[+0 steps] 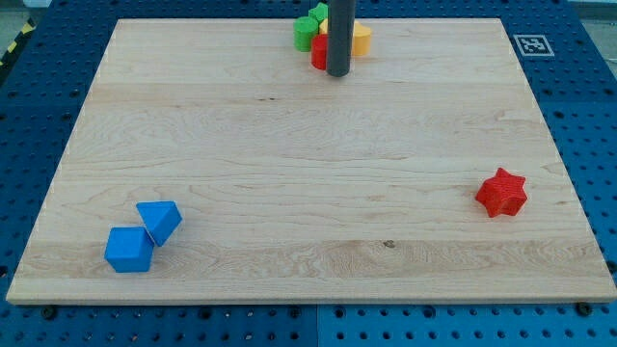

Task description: Push the red star closer to the red circle and yellow heart

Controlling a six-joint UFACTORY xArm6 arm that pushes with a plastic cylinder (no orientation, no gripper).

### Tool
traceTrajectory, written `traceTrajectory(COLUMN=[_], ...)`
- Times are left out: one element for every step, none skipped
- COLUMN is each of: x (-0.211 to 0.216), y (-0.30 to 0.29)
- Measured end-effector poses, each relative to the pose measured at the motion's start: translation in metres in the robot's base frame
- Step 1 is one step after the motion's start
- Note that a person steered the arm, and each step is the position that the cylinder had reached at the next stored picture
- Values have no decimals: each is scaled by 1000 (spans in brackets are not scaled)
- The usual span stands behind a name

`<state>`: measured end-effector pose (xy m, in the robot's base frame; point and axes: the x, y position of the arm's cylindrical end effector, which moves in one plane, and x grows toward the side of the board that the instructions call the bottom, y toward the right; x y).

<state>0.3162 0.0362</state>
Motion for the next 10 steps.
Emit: traceTrajectory(x=[74,166,249,283,258,246,228,222,209,205], y=[5,27,69,165,254,259,229,184,147,126])
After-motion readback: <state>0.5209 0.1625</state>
